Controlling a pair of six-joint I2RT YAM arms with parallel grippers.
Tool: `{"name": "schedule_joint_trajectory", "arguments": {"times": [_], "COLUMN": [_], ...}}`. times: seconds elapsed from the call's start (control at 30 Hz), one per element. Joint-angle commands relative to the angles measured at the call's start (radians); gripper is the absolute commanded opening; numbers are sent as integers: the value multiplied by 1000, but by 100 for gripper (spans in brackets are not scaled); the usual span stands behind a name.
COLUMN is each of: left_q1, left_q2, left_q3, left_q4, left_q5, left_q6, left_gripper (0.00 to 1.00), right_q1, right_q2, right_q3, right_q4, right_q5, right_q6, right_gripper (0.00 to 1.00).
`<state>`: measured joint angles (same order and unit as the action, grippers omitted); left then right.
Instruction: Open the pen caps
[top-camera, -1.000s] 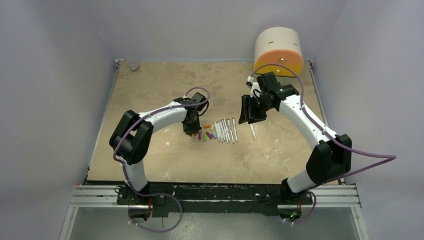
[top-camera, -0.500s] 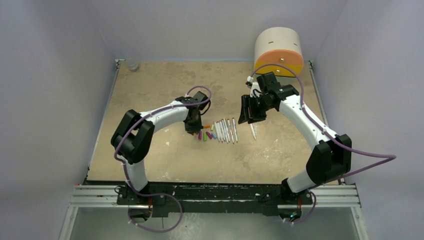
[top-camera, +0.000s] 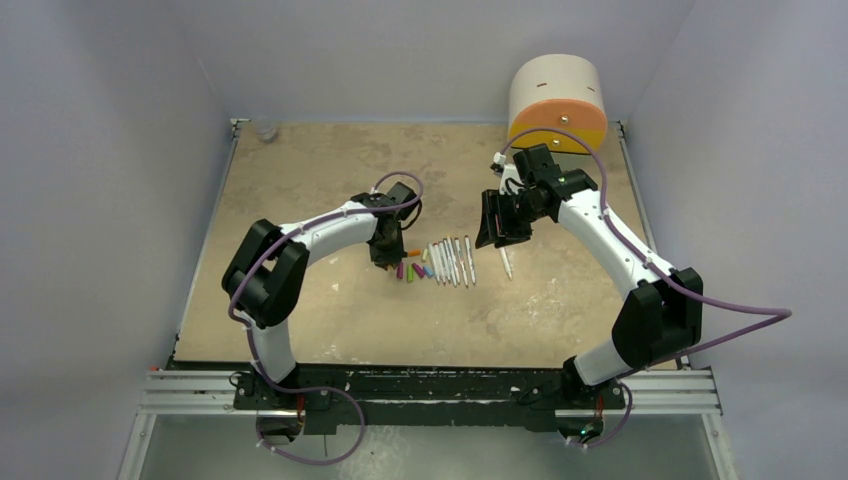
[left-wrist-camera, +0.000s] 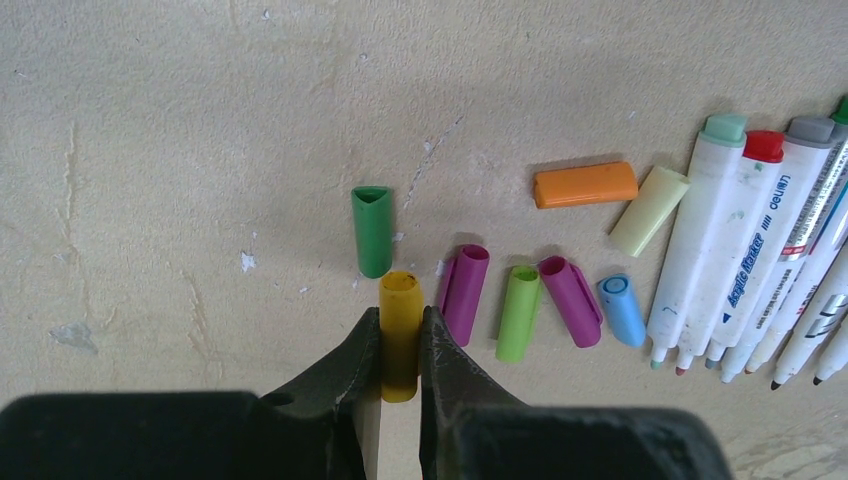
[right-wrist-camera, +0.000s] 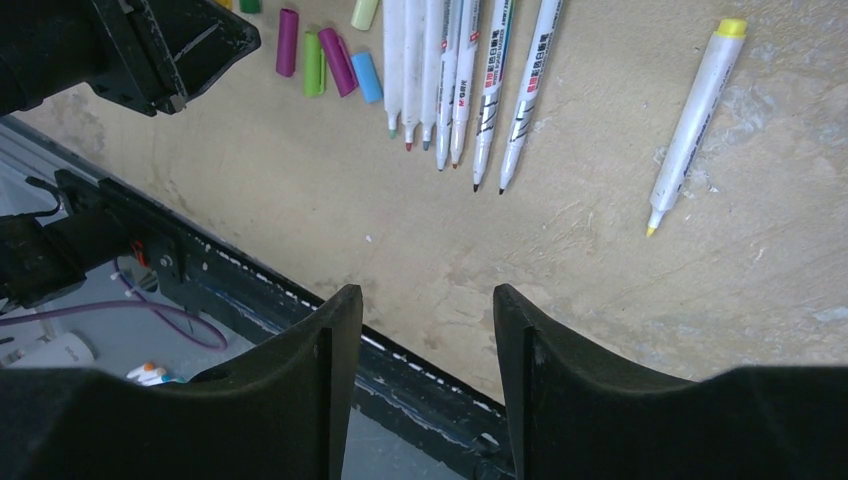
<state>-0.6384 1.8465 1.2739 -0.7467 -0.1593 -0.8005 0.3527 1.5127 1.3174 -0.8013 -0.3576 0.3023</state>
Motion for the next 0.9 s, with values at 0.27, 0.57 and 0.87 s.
{"name": "schedule_joint_trajectory", "arguments": {"times": [0.27, 0.57, 0.87], "left_q1": [-13, -17, -18], "left_q2": [14, 28, 47], "left_q3": [77, 116, 157], "left_q4": [-27, -82, -128], "left_q5": [-6, -28, -52], "left_q6": [6, 15, 17], "left_gripper": [14, 19, 32], "right_q1": [3, 3, 3], "right_q2": [-13, -24, -42], "right_q3": [-10, -46, -92], "right_q4": [38, 64, 86], "right_q5": [-37, -68, -102], "right_q6": [-21, -31, -35], "right_gripper": [54, 54, 54]}}
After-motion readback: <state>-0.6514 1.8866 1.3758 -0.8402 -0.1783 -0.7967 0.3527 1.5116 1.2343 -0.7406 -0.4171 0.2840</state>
